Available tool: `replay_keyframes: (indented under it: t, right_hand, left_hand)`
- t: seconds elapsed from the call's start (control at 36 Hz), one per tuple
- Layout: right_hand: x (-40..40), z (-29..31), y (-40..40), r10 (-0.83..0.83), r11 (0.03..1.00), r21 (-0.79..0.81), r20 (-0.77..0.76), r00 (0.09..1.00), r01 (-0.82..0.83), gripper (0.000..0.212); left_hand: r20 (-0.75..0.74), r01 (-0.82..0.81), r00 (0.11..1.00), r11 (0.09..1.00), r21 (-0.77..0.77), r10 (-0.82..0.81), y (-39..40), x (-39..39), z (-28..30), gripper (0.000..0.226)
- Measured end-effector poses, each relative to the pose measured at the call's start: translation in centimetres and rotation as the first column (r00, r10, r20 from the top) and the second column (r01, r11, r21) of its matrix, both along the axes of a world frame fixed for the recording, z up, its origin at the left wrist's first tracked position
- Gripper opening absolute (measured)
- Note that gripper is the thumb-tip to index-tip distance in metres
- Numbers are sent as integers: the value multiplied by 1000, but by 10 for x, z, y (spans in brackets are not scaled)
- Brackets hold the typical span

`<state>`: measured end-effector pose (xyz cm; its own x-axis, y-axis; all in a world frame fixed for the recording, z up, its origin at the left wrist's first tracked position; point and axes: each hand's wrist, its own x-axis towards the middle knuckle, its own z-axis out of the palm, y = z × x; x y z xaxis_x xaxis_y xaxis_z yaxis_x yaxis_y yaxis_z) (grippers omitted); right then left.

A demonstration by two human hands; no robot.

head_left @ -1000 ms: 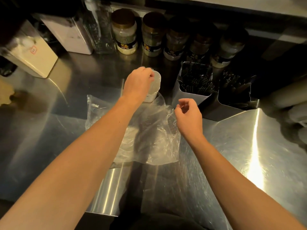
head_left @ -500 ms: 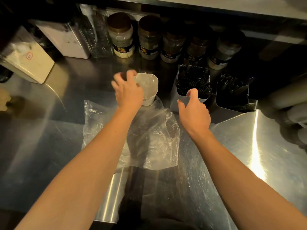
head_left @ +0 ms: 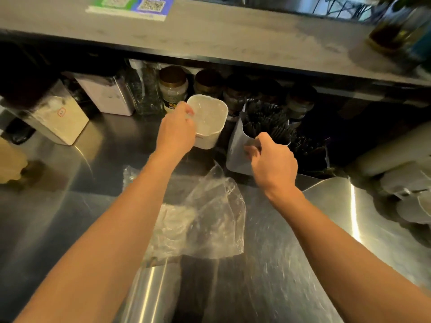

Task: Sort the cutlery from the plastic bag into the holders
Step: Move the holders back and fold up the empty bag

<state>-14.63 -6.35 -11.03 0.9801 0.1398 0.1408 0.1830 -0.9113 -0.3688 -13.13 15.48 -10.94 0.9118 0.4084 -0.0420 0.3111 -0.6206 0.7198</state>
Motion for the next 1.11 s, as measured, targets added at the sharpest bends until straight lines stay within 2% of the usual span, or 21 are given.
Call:
replay_keyframes:
  t: [0.17,0.39,0.5,0.64,0.78,0.89,1.0,1.06,1.11]
  right_hand:
    - [-7,84,7,121,991,28,236,964,-131,18]
    - [26,177,10,176,982,-12,398,900,-187,20]
    - [62,205,16,178,984,-47,407,896,-174,21]
    - [112,204,25,181,983,-85,331,926,-161,22]
    - [158,183,38,206,977,-103,282,937,-184,23]
    - [188,180,55,215,976,-85,297,930,-198,26]
    - [208,177,65,210,978,-56,313,926,-202,29]
    - [212,175,67,203,978,-16,331,922,-210,34]
    - [211,174,68,206,973,27,342,917,-229,35]
  left_hand:
    - [90,-12,996,999,-33,15,9,5,93,20]
    - [134,0,991,999,-42,5,25,40,182,18]
    - [85,14,996,997,-80,-8,35,71,198,24]
    - [25,-37,999,977,-208,43,39,105,189,17]
    - [-30,-94,996,977,-193,90,55,146,167,40]
    - [-52,-71,996,997,-28,70,54,166,168,51]
    - [-47,-59,997,982,178,68,54,173,167,41]
    - [87,-130,991,923,362,106,54,173,167,43]
    - [311,-153,950,879,452,5,43,169,172,41]
